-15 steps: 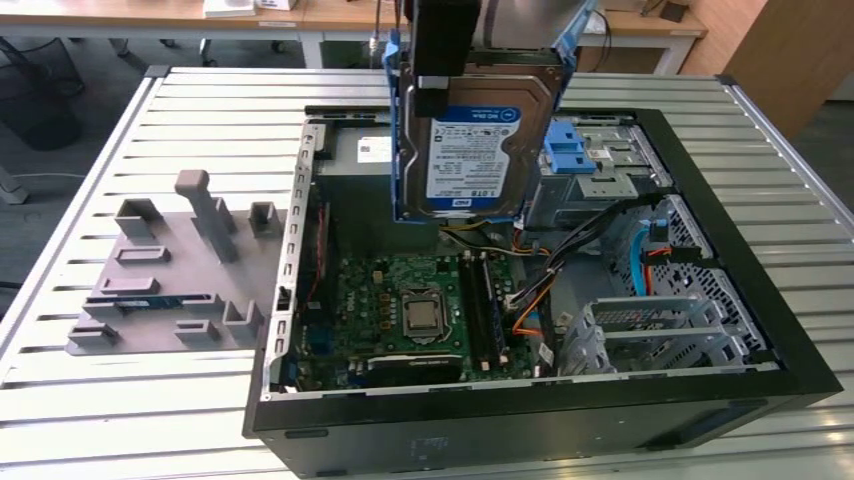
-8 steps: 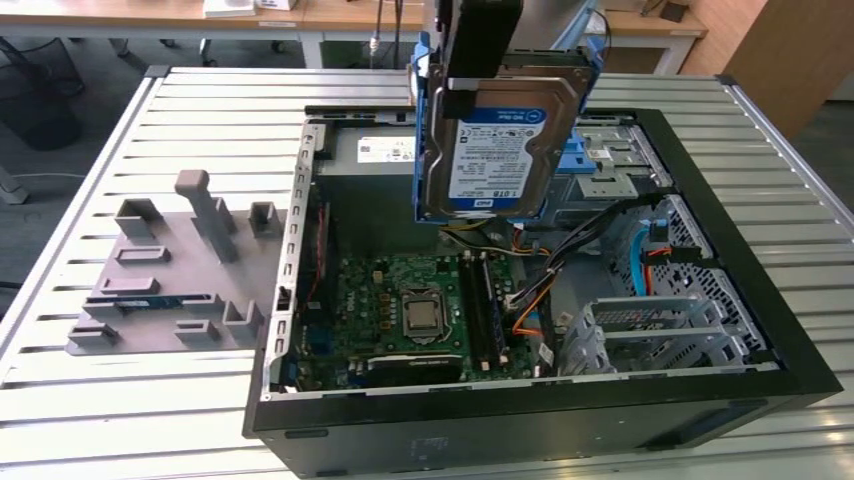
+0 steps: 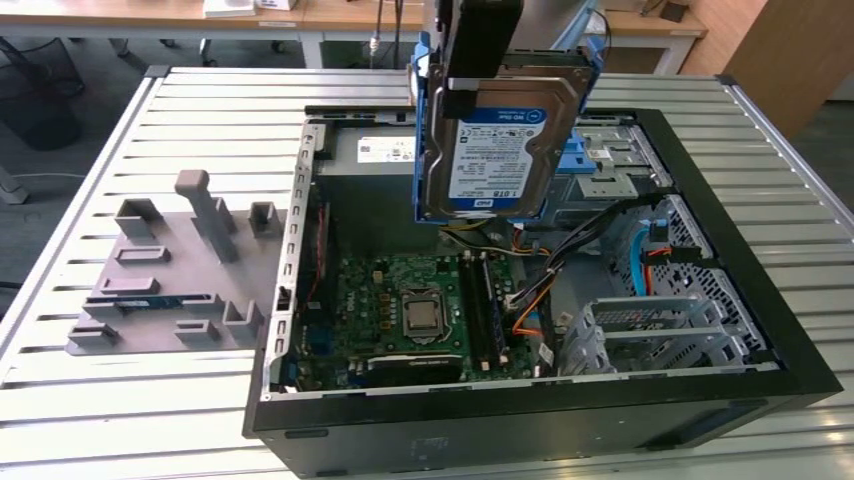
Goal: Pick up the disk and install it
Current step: 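Insert the disk into the insertion slot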
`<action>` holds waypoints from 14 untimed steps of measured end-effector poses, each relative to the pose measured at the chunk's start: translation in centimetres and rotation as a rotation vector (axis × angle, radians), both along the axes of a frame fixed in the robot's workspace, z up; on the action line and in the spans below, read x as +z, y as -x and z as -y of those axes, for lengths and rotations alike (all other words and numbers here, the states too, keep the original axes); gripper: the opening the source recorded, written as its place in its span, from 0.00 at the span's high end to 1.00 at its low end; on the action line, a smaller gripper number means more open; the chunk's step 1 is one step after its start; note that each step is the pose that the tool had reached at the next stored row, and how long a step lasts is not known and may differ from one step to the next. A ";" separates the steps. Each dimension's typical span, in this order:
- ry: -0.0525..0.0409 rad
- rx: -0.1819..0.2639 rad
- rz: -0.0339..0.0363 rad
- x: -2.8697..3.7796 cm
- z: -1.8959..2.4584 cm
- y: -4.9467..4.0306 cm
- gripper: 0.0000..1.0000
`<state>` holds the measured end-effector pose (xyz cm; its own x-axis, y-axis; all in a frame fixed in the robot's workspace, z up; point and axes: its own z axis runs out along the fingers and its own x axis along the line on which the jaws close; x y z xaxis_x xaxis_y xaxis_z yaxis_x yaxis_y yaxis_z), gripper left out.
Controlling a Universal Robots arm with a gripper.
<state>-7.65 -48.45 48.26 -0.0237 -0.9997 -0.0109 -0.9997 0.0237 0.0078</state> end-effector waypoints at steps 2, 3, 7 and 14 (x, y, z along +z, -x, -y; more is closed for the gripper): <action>0.0000 0.000 0.0000 0.00 0.00 0.00 0.64; 0.0000 0.000 0.0000 0.00 0.00 0.00 0.64; 0.0000 0.000 0.0000 0.00 0.08 -0.01 0.64; 0.0000 0.000 0.0000 -0.02 1.41 0.00 0.64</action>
<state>-7.65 -49.87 48.24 -0.0237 -0.9997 -0.0108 -0.9997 0.0237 0.0078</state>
